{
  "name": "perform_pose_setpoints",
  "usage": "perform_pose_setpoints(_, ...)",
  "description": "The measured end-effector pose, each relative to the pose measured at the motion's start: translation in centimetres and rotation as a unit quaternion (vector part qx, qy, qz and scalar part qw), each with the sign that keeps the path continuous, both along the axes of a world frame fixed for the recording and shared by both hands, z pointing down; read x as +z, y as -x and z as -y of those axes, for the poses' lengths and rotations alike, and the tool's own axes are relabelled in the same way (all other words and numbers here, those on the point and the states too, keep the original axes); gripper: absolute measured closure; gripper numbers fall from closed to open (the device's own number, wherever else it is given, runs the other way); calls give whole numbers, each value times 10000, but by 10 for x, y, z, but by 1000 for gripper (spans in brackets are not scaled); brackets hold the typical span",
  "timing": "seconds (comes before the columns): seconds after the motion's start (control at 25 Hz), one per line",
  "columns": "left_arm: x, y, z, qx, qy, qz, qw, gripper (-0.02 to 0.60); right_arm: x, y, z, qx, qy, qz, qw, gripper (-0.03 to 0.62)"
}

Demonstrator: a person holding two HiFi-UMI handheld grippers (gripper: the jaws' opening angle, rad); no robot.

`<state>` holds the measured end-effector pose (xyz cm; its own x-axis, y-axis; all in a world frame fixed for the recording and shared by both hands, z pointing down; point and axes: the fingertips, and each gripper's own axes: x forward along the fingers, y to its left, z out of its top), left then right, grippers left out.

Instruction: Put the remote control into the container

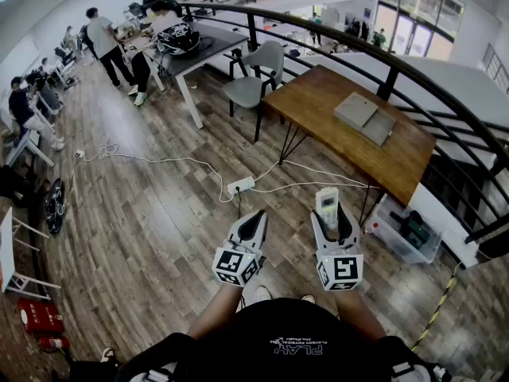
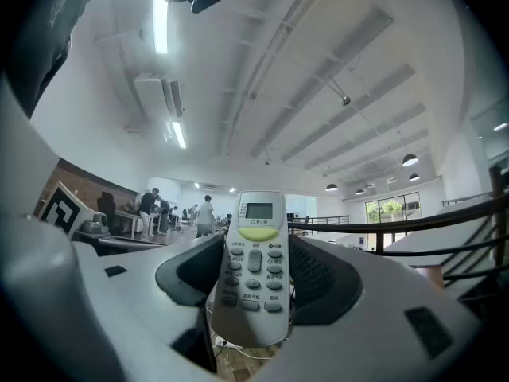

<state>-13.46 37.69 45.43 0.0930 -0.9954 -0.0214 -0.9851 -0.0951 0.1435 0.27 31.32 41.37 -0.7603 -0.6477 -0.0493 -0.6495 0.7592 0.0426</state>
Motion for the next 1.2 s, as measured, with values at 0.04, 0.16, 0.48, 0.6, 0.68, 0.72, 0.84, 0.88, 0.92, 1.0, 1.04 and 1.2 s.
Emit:
perform_pose_setpoints(0.04,-2,-3,1,7,-12,20,10000,575,1,0,0,-28,-6,11,10000,338)
perform_pose_setpoints(0.16,-6,-12,2,19,-29,57,10000,575,3,-3,0,-100,-14,17,9999,338)
perform_pose_setpoints(0.48,-6,-21,1,-31,6,104,9999,575,2,-3,-2,-247,-31,34,9997,338)
perform_pose_setpoints(0.6,-6,-20,-2,-59,12,104,9999,575,2,-1,-2,-265,-22,37,9996,338)
perform_pose_setpoints(0.68,-5,-18,-3,-76,23,96,9999,575,2,-1,-2,-263,-18,36,9996,338)
perform_pose_setpoints(0.72,-4,-18,-3,-84,27,91,9999,574,2,0,-1,-265,-24,39,9996,338)
perform_pose_setpoints(0.84,-2,-16,-2,-90,42,75,9999,574,0,1,1,-272,-24,103,9996,338)
perform_pose_setpoints(0.88,-1,-16,-2,-90,51,70,9999,575,0,1,2,-274,-9,153,9995,337)
perform_pose_setpoints(0.92,-1,-15,-2,-87,64,68,9999,575,-1,1,2,-283,13,212,9994,338)
perform_pose_setpoints(1.0,1,-13,-2,-65,90,69,9999,575,-2,3,3,-312,59,324,9990,338)
perform_pose_setpoints(1.04,2,-12,-2,-51,98,68,9999,575,-2,4,3,-318,68,357,9988,336)
perform_pose_setpoints(1.2,4,-6,0,23,84,78,9999,575,0,14,4,-307,52,395,9987,338)
